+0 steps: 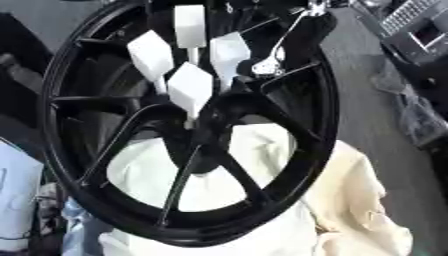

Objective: Pull the pin out of the wheel hub.

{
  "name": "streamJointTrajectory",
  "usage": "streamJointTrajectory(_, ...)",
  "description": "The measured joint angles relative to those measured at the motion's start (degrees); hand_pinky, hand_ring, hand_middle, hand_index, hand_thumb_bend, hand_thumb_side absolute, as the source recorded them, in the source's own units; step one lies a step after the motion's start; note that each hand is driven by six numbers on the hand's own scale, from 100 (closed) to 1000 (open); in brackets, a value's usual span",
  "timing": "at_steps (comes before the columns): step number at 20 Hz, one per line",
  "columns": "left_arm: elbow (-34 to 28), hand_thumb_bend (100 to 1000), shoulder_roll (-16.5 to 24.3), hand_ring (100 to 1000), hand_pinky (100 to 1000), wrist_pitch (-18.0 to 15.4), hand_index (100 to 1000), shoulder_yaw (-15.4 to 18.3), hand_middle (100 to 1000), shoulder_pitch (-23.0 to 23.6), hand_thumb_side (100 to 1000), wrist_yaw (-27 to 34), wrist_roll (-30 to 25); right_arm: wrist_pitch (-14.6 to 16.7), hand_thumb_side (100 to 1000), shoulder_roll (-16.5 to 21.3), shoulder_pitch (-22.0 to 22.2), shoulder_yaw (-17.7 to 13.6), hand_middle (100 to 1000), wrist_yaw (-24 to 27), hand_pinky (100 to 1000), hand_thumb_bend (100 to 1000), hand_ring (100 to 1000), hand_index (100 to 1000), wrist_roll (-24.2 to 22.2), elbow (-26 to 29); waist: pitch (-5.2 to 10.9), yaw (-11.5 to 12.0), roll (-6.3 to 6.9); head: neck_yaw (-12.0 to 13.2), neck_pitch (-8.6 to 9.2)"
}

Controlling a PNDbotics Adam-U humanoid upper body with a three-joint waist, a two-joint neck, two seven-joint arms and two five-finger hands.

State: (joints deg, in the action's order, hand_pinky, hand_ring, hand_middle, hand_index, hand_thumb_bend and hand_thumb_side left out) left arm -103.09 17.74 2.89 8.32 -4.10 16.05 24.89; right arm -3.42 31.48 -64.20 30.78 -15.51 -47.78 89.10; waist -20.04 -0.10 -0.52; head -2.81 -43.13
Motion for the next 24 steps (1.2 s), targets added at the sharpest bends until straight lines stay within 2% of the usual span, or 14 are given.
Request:
streamJointTrajectory(3,0.00,159,-0.18,804,788,0.01,727,0.00,675,0.05,887,0.05,-0.02,-0.29,230,-0.32,0.24,0.01,660,-0.16,862,189,778,774,0.36,-0.36,-0.15,0.05,-0.01,-0.08,0.01)
streamJointTrajectory(6,0.01,157,-0.22,805,788,0.02,727,0.00,675,0.13,886,0.05,-0.03,-0.94,186,-0.48,0.23,-0.04,575,0.16,860,100,757,707,1.01,-0.56,-0.22,0.14,-0.01,-0.12,0.01)
streamJointTrajectory(9,0.01,156,-0.37,805,789,0.02,727,0.01,674,0.13,884,0.02,-0.03,-2.14,100,-0.53,0.24,-0.05,496,1.41,852,100,724,637,1.97,-0.60,-0.25,0.19,0.00,-0.32,0.01)
streamJointTrajectory(17,0.01,156,-0.58,805,790,0.02,727,0.05,673,0.13,884,-0.42,-0.03,-2.72,100,-0.56,0.49,-0.33,371,2.79,836,100,661,530,2.99,-0.90,-0.28,0.21,0.01,-0.86,-0.01)
streamJointTrajectory(24,0.01,156,-0.63,806,790,0.02,727,0.32,673,0.20,881,-0.52,-0.01,-3.96,100,0.57,0.08,-2.41,325,4.41,824,242,623,499,3.73,2.02,-0.24,-0.06,-0.12,-0.82,-0.03)
